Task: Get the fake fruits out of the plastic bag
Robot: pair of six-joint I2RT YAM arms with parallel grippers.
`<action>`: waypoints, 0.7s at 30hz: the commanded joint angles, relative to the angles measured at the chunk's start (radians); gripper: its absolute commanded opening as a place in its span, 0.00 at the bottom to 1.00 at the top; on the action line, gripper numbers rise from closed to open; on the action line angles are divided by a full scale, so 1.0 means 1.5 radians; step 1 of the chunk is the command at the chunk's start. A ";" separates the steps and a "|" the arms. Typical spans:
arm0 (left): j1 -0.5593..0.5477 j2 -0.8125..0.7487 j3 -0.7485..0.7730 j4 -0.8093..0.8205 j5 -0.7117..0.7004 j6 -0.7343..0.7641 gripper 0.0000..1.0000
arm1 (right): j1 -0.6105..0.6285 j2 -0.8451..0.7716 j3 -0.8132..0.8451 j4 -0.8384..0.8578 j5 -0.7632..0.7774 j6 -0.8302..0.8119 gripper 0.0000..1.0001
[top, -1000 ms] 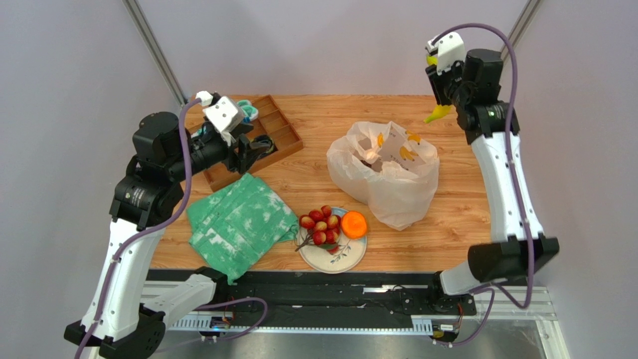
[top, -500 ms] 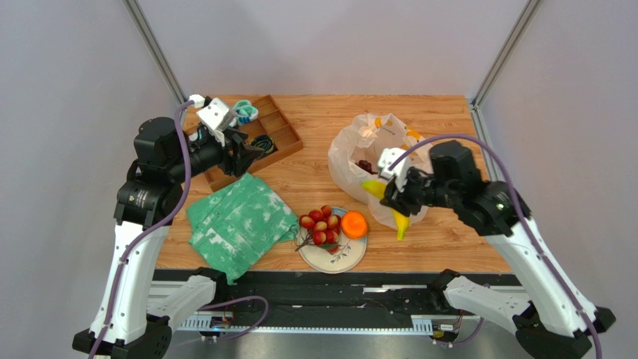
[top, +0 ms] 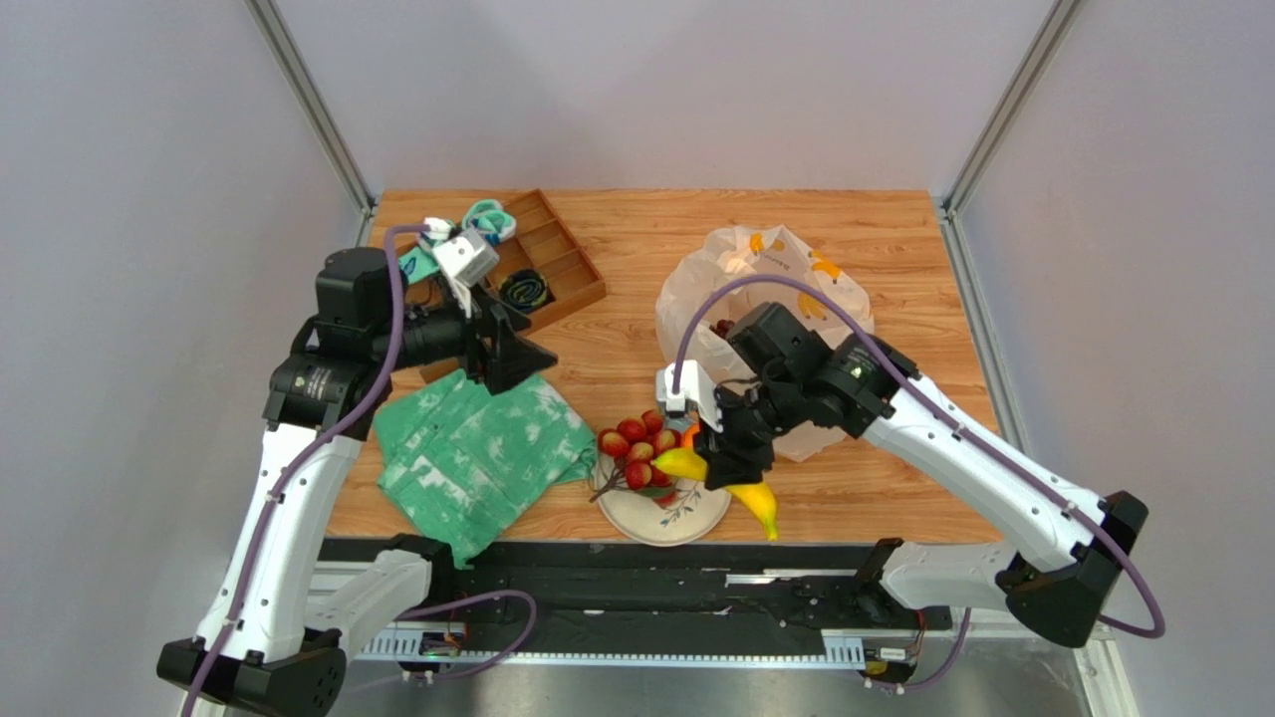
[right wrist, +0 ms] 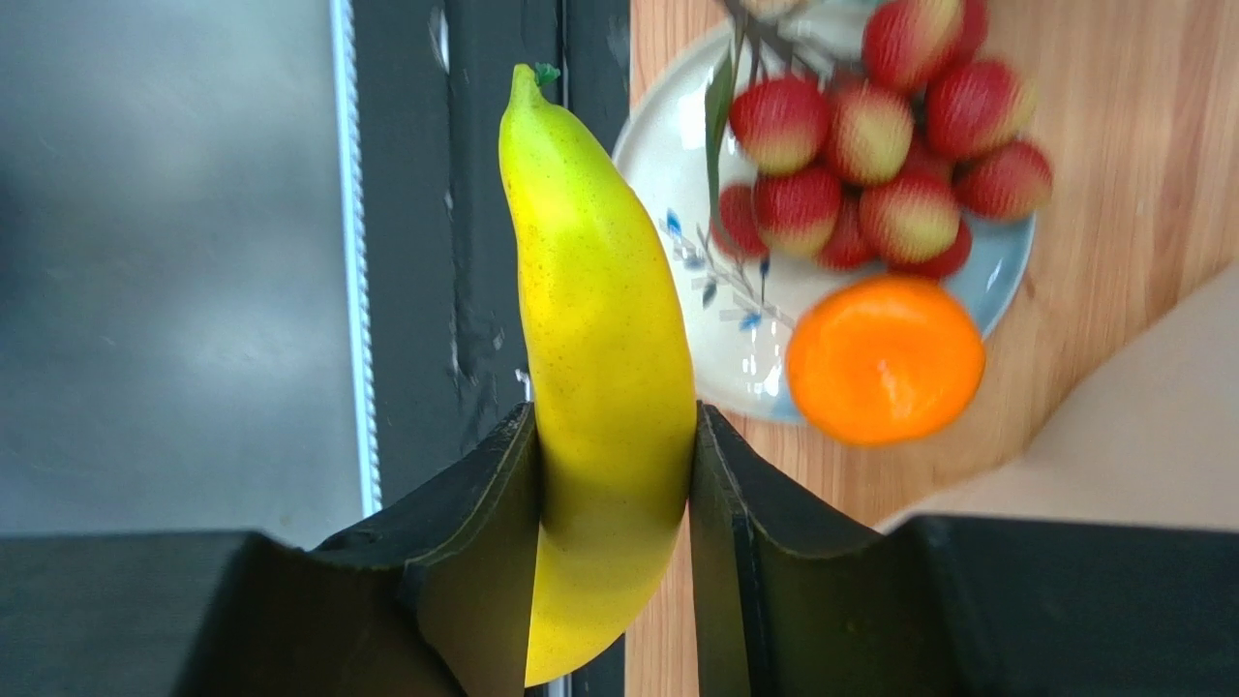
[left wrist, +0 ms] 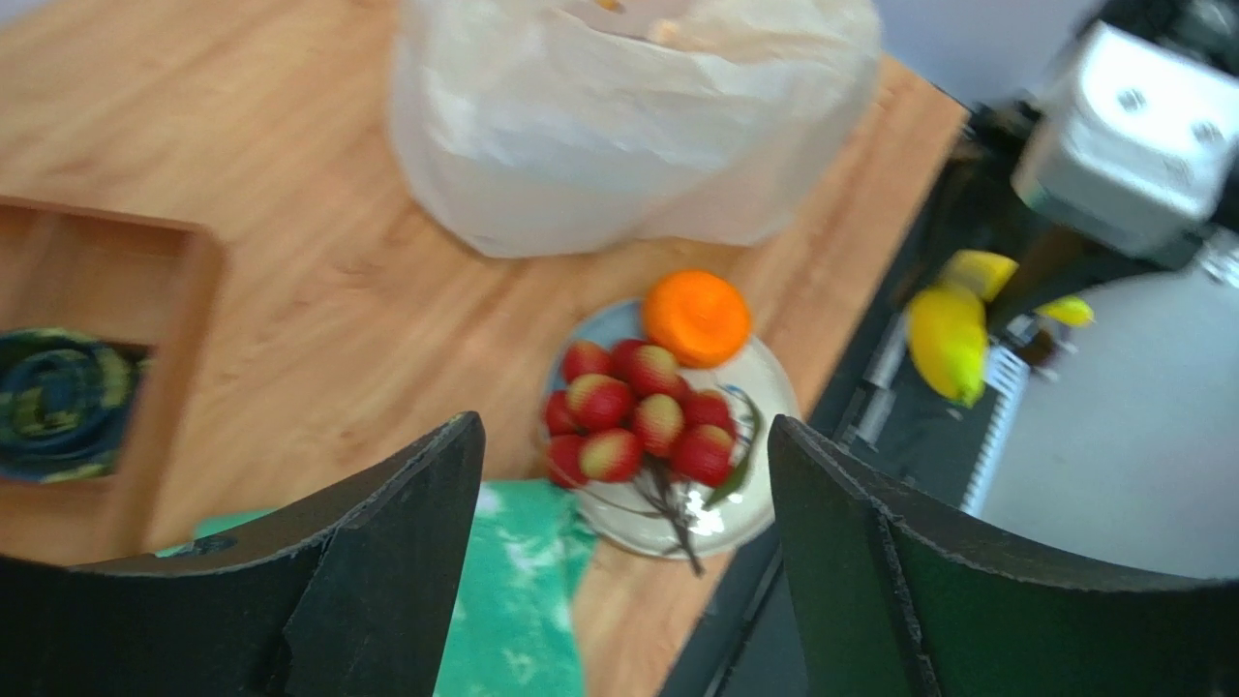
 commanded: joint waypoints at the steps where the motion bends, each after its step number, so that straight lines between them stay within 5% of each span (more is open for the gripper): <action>1: -0.102 -0.012 0.006 -0.048 0.062 0.114 0.81 | -0.017 0.047 0.104 0.008 -0.144 0.030 0.36; 5: -0.209 0.000 0.047 -0.103 -0.011 0.287 0.79 | -0.031 0.117 0.179 -0.114 -0.179 -0.058 0.35; 11: -0.310 -0.105 -0.117 0.117 -0.067 0.497 0.79 | -0.092 0.209 0.286 -0.234 -0.282 -0.121 0.35; 13: -0.350 -0.100 -0.125 0.117 -0.084 0.581 0.75 | -0.094 0.218 0.290 -0.246 -0.284 -0.137 0.35; 21: -0.432 -0.053 -0.151 0.195 -0.149 0.681 0.66 | -0.096 0.228 0.291 -0.262 -0.287 -0.160 0.36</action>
